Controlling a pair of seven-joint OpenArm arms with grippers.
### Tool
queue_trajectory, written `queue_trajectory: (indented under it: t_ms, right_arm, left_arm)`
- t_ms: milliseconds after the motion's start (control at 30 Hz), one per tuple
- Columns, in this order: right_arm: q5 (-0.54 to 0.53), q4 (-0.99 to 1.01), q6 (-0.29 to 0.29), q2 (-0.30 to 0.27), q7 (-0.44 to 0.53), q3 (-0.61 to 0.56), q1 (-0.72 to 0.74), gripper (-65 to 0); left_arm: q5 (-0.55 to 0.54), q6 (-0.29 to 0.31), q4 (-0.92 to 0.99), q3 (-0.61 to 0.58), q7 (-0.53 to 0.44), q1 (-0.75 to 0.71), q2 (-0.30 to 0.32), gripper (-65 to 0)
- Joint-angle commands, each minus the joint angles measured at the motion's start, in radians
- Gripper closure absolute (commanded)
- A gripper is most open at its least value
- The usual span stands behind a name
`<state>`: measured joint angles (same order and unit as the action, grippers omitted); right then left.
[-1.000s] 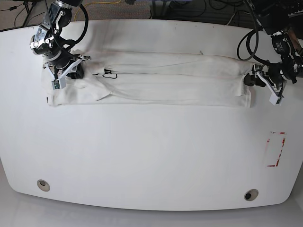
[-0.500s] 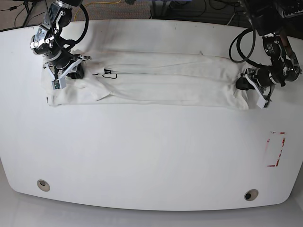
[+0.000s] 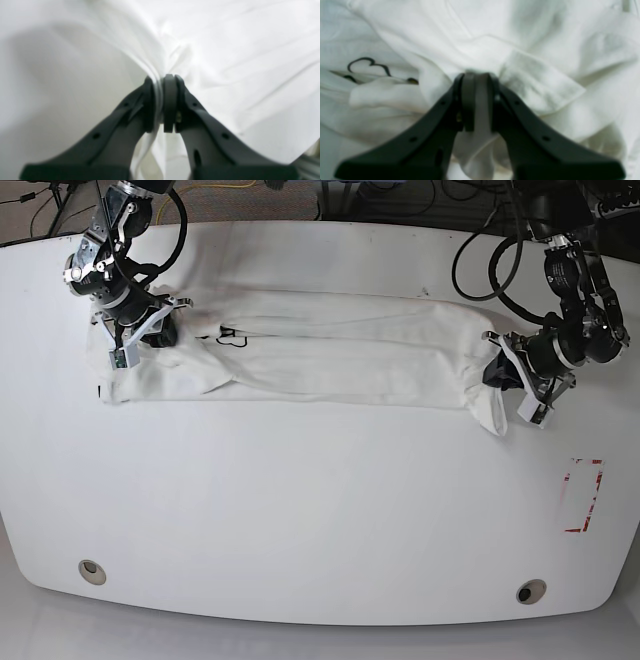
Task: Layout the t-shirt on the table in an organized manner, then fold the t-shirt properly
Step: 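Pinch the opposite shirt end with the left gripper, then drag the pinched end with the left gripper toward the shirt's middle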
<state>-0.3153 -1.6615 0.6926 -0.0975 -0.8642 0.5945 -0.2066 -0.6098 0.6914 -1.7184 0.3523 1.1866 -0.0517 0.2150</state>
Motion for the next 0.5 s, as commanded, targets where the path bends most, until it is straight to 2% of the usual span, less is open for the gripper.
queue_trajectory:
  t_ms: [0, 300, 467]
  right_arm:
    - [-0.008, -0.019, 0.006, -0.012, 0.015, 0.003, 0.006, -8.9]
    - [-0.008, -0.019, 0.006, -0.011, 0.015, 0.003, 0.009, -8.7]
    - [-0.008, -0.019, 0.006, -0.014, 0.015, 0.003, 0.011, -8.7]
  left_arm:
    - [-0.028, 0.007, -0.114, -0.057, -0.017, -0.004, 0.03, -1.9]
    - [-0.029, 0.007, -0.211, -0.284, -0.017, 0.017, 0.024, -2.1]
    - [-0.026, 0.007, -0.21, -0.37, -0.017, 0.066, -0.044, -2.1]
